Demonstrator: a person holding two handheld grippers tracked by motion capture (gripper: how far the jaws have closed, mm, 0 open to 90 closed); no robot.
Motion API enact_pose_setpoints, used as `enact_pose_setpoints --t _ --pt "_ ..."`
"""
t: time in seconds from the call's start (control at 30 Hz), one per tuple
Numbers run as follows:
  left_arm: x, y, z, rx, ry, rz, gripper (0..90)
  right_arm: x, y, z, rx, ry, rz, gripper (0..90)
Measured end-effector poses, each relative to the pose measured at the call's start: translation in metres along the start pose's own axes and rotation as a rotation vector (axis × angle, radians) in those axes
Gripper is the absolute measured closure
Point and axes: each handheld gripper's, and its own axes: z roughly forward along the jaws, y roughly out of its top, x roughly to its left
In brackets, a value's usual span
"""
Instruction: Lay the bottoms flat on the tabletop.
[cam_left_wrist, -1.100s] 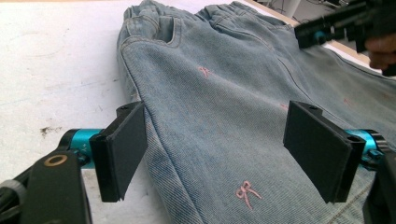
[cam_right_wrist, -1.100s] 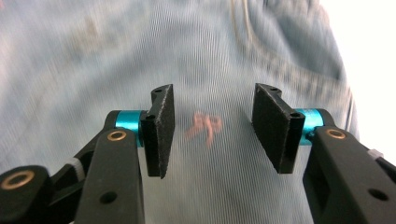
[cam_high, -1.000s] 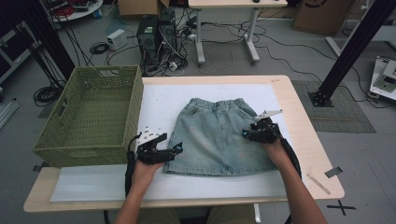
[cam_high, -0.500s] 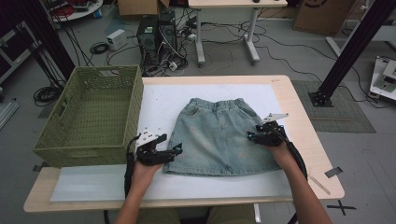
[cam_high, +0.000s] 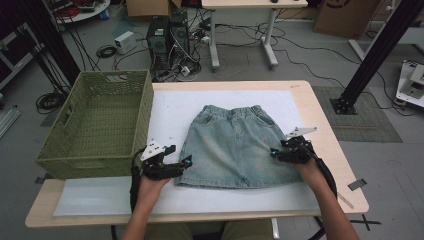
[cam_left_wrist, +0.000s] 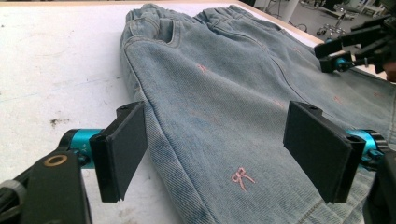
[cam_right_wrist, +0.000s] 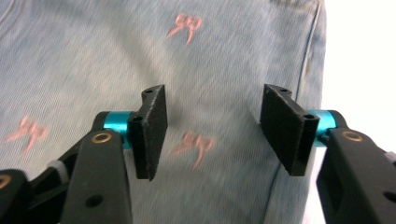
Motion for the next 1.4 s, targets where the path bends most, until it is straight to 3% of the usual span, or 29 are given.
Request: enact_pose_setpoints --t 0.07,0.13,0.23,0.33,0.43,0.5,0.57,0.67,0.8,1.0,1.17,1.3,1.33,1.4 --pt "0.000 0.000 0.000 0.000 0.000 0.002 21.8 -0.001 -0.006 -0.003 -0.021 0.004 -0.001 43.2" --pt "-0.001 -0.001 0.000 0.002 0.002 0.006 21.8 -0.002 -0.007 -0.008 -0.015 0.018 0.027 42.6" --pt "-0.001 -0.003 0.000 0.004 0.006 0.003 21.8 -0.002 -0.002 -0.016 -0.097 0.046 0.073 41.0" --pt "-0.001 -0.005 -0.001 0.003 0.004 0.001 21.9 0.003 0.012 -0.014 -0.145 0.055 0.078 37.9" --pt "-0.002 -0.006 -0.001 0.004 0.000 -0.002 21.8 0.010 0.028 -0.004 -0.166 0.069 0.074 26.8" --pt "-0.003 -0.007 -0.002 0.008 -0.003 0.004 22.5 0.015 0.038 0.005 -0.167 0.094 0.087 25.6" --pt "-0.004 -0.008 -0.003 0.009 -0.007 0.011 22.8 0.021 0.049 0.013 -0.166 0.105 0.118 25.5" --pt "-0.005 -0.009 -0.005 0.009 -0.010 0.012 23.0 0.030 0.065 0.027 -0.176 0.139 0.080 31.0" --pt "-0.007 -0.011 -0.006 0.020 -0.018 0.014 23.0 0.045 0.086 0.041 -0.190 0.174 0.081 36.2" --pt "-0.012 -0.012 -0.006 0.017 -0.030 0.028 23.0 0.062 0.106 0.070 -0.119 0.118 0.021 38.8" --pt "-0.012 -0.011 -0.008 0.016 -0.031 0.031 23.0 0.060 0.106 0.092 -0.039 0.027 -0.013 41.4" --pt "-0.012 -0.013 -0.009 0.025 -0.030 0.031 23.0 0.061 0.107 0.096 -0.028 -0.027 -0.035 41.3" --pt "-0.011 -0.013 -0.010 0.025 -0.031 0.033 23.0 0.062 0.108 0.095 -0.023 -0.027 -0.036 41.0" --pt "-0.011 -0.013 -0.011 0.024 -0.030 0.032 23.0 0.061 0.112 0.088 -0.048 0.014 0.009 40.2"
